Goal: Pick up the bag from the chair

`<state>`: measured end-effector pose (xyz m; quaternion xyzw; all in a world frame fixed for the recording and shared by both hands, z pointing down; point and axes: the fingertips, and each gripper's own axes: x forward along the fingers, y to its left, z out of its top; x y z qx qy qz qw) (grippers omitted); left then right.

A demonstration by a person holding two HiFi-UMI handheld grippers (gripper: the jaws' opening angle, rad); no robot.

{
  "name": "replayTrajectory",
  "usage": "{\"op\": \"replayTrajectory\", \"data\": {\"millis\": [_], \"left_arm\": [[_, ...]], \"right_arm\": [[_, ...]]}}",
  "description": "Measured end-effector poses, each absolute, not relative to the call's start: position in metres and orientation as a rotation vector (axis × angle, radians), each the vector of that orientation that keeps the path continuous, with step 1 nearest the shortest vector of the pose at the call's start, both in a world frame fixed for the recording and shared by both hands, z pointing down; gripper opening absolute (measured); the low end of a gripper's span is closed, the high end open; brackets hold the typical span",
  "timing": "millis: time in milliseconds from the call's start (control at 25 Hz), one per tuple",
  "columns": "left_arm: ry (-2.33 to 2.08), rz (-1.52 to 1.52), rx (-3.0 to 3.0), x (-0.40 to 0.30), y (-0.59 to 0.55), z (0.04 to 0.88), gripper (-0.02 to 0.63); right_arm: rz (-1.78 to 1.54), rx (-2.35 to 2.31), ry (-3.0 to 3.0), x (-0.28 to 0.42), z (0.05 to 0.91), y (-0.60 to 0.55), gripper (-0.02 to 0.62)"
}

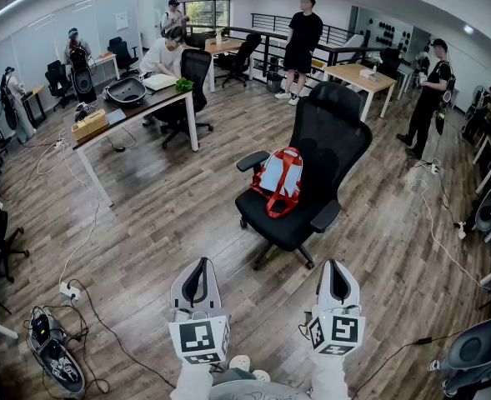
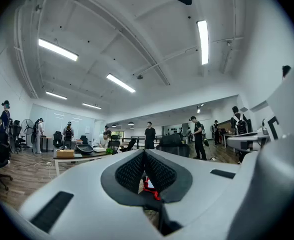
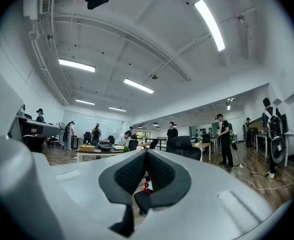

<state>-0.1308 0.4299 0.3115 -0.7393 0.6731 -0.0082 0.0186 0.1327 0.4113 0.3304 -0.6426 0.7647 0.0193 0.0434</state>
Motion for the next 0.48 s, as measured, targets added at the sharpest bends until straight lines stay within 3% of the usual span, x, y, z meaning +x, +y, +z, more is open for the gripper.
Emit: {"op": "replayTrajectory", "data": {"millis": [480], "left_arm": [[2.091,-0.033,-2.293,-0.136,0.419,0.314,0.006]], "right_arm": [[0.039,-1.953,2.356,0.126,0.337,0.398,0.009]]}}
